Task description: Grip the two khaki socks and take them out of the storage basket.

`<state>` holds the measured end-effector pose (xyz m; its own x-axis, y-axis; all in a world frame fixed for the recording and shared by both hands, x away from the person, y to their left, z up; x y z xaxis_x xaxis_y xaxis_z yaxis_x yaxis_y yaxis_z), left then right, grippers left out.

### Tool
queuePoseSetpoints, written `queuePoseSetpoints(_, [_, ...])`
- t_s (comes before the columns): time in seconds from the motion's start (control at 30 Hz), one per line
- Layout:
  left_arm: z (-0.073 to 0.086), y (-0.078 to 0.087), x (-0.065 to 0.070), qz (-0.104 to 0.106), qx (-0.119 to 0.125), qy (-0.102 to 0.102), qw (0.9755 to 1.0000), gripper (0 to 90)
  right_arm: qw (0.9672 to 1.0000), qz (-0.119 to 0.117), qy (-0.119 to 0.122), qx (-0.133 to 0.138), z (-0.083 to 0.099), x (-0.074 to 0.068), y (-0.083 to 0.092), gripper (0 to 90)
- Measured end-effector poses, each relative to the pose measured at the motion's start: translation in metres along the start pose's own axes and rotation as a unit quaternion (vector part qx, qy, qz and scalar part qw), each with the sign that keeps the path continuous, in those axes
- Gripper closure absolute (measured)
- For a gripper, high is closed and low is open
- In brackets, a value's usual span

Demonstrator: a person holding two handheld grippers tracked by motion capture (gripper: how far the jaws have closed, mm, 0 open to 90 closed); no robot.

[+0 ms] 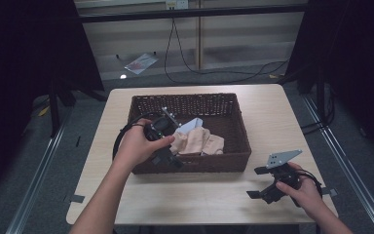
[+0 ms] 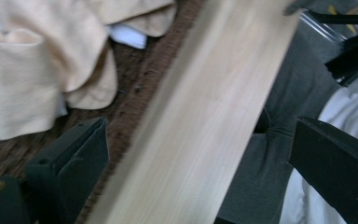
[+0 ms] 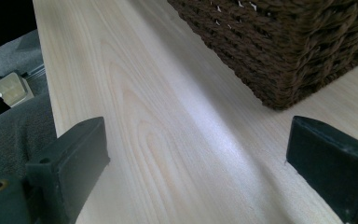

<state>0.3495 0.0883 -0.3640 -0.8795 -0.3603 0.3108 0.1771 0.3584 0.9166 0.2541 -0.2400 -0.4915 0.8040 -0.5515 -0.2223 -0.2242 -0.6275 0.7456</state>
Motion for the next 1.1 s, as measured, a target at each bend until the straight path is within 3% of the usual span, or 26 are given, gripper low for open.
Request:
queuePoseSetpoints(0.03, [-0.003, -0.001, -0.006, -0.005, 0.005, 0.017, 0.9998, 4.5, 1.0, -0.002, 0.001, 0.002, 0.0, 0.0, 0.0, 5.2])
queuePoseSetpoints(0.07, [-0.003, -0.001, -0.006, -0.005, 0.005, 0.017, 0.9998, 4.5, 1.0, -0.002, 0.001, 0.002, 0.0, 0.0, 0.0, 5.2])
queuePoseSetpoints(0.1, [-0.007, -0.001, -0.013, -0.009, 0.007, 0.029, 0.9995, 4.5, 1.0, -0.002, 0.0, 0.001, 0.0, 0.0, 0.0, 5.2])
queuePoseSetpoints(0.27, [-0.014, -0.005, -0.025, -0.016, 0.011, 0.049, 0.9986, 4.5, 1.0, -0.001, 0.002, 0.001, 0.0, 0.0, 0.0, 5.2])
queuePoseSetpoints(0.3, [-0.016, -0.007, -0.033, -0.031, 0.011, 0.055, 0.9979, 4.7, 1.0, -0.002, 0.003, 0.001, 0.0, 0.0, -0.001, 5.2])
queuePoseSetpoints(0.33, [-0.016, -0.007, -0.033, -0.031, 0.011, 0.055, 0.9979, 4.7, 1.0, -0.002, 0.003, 0.001, 0.0, 0.0, -0.001, 5.2])
queuePoseSetpoints(0.43, [-0.019, -0.012, -0.043, -0.053, 0.02, 0.088, 0.9945, 4.7, 1.0, -0.001, 0.003, 0.001, 0.0, 0.0, -0.001, 5.2])
queuePoseSetpoints(0.53, [-0.02, -0.015, -0.049, -0.06, 0.013, 0.08, 0.9949, 4.9, 1.0, -0.001, 0.003, 0.0, 0.0, 0.0, -0.001, 5.1])
queuePoseSetpoints(0.63, [-0.024, -0.02, -0.056, -0.07, 0.034, 0.101, 0.9918, 4.7, 1.0, 0.0, 0.002, -0.001, 0.0, 0.0, -0.001, 5.2])
queuePoseSetpoints(0.73, [-0.026, -0.023, -0.063, -0.076, 0.037, 0.102, 0.9912, 5.4, 1.0, -0.001, 0.003, -0.001, 0.0, 0.0, -0.001, 5.2])
queuePoseSetpoints(0.8, [-0.025, -0.027, -0.068, -0.078, 0.024, 0.104, 0.9913, 5.9, 1.0, -0.001, 0.003, -0.002, 0.0, -0.001, -0.001, 5.2])
queuePoseSetpoints(0.93, [-0.027, -0.033, -0.076, -0.082, 0.03, 0.119, 0.9891, 7.8, 1.0, -0.003, 0.003, 0.0, 0.0, -0.001, -0.001, 5.1])
queuePoseSetpoints(0.97, [-0.028, -0.038, -0.081, -0.085, 0.031, 0.129, 0.9875, 7.8, 1.0, -0.001, 0.003, -0.001, 0.0, 0.0, -0.001, 5.2])
queuePoseSetpoints(1.1, [-0.029, -0.046, -0.09, -0.095, 0.027, 0.132, 0.9863, 9.2, 1.0, -0.002, 0.003, 0.0, 0.0, 0.0, -0.001, 5.2])
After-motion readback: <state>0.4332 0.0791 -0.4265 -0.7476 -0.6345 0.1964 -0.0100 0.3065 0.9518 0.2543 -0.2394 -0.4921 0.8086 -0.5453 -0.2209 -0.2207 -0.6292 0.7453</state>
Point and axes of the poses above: each handheld gripper's, and its own axes: y roughly backward along the jaws, z roughly out of its underside, x roughly to its right, the point moved 3 cm from there along -y, roughly forward along the jaws, and after that the axes turned 6 degrees about -x, right-handed, at the moved point
